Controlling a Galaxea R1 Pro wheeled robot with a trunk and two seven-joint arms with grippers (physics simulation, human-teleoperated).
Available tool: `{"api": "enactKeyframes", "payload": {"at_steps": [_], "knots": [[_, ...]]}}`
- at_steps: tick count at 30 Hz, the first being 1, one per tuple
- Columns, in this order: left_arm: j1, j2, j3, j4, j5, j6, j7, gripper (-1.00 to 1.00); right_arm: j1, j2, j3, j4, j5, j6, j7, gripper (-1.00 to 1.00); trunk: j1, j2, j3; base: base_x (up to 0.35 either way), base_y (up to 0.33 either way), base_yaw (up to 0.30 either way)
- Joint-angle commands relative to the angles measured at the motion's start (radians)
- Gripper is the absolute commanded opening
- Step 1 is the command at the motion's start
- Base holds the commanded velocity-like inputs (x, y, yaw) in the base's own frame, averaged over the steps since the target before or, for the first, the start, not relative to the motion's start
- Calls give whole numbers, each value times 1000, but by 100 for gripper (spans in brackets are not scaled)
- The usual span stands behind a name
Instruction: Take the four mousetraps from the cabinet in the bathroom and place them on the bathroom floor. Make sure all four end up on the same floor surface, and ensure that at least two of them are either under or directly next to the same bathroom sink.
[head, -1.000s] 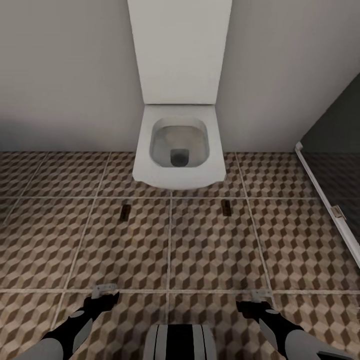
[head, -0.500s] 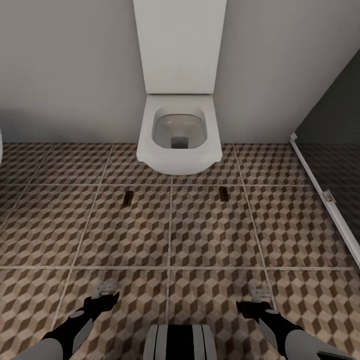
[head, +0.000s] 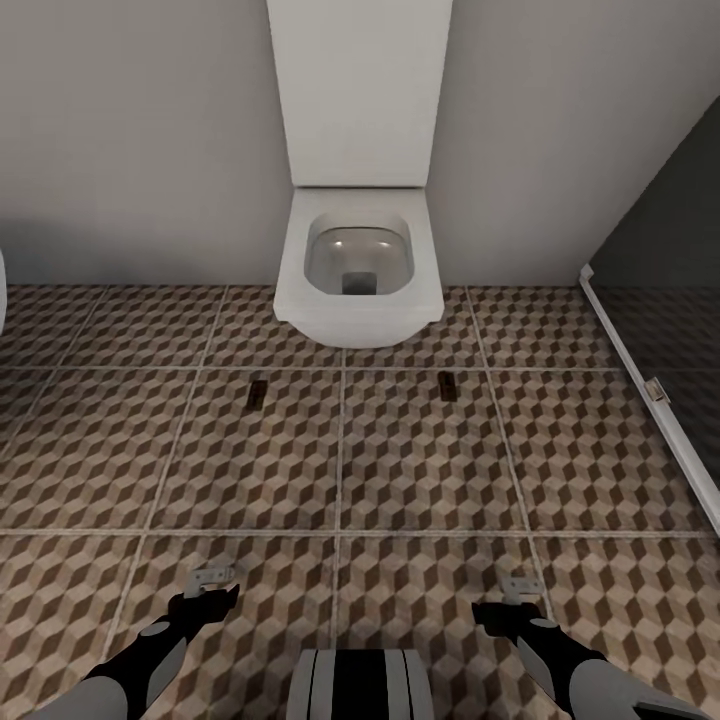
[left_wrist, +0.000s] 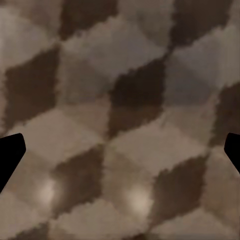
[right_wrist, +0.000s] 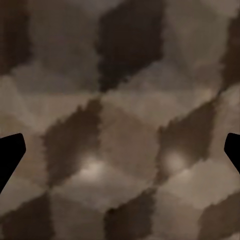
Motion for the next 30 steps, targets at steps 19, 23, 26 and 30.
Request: {"api": "enactKeyframes", "payload": {"at_steps": [19, 23, 26, 30], "knots": [[-1, -3, -2, -1, 16, 0, -4, 100, 0, 1, -11, 1, 10, -1, 6, 100, 0, 0, -1, 0, 0, 0], [-1, -3, -1, 0, 16, 0, -4, 100, 0, 1, -11, 0, 9, 0, 6, 100, -2, 1, 11, 0, 0, 0], [-1, -3, -2, 0, 17, 0, -4, 100, 0, 1, -11, 0, 9, 1, 6, 100, -3, 1, 23, 0, 0, 0], [-1, -7, -2, 0, 17, 0, -4, 100, 0, 2, -11, 0, 9, 2, 6, 100, -5, 2, 38, 0, 0, 0]]}}
